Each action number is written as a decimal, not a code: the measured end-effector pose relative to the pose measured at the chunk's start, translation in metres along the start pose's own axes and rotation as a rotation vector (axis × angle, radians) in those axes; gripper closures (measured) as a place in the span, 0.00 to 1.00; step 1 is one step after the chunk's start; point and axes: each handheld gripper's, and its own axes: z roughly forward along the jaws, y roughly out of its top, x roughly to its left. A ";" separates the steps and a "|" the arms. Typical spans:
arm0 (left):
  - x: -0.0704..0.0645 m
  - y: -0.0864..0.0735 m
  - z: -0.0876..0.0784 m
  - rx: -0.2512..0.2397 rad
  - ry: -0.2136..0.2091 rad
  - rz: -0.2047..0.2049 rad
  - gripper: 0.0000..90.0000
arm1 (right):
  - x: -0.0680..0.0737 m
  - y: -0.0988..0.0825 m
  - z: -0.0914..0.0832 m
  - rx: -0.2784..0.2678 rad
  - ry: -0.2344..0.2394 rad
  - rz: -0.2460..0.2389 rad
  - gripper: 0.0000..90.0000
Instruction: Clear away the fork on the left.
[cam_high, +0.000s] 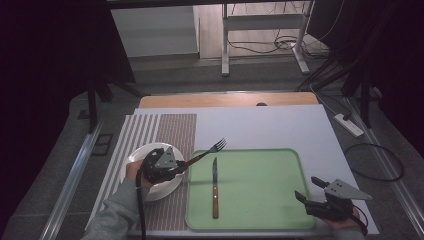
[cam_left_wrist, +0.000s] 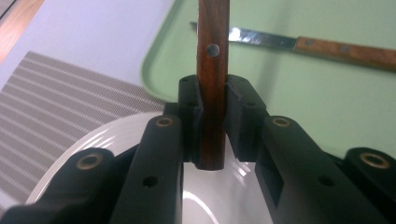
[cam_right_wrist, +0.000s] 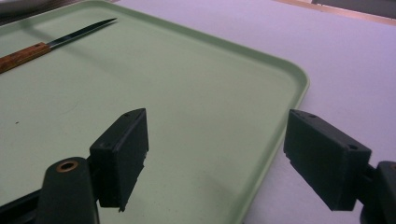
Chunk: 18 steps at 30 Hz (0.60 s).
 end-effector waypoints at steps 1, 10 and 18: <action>-0.001 0.001 0.002 -0.005 -0.002 -0.005 0.84 | 0.000 0.000 0.000 -0.001 0.000 0.000 0.25; -0.008 0.008 0.004 -0.027 -0.005 -0.001 0.84 | 0.000 0.000 -0.002 -0.003 -0.001 0.003 0.24; -0.018 0.015 0.009 -0.040 -0.019 0.006 0.84 | 0.000 0.000 -0.002 -0.005 -0.003 -0.001 0.24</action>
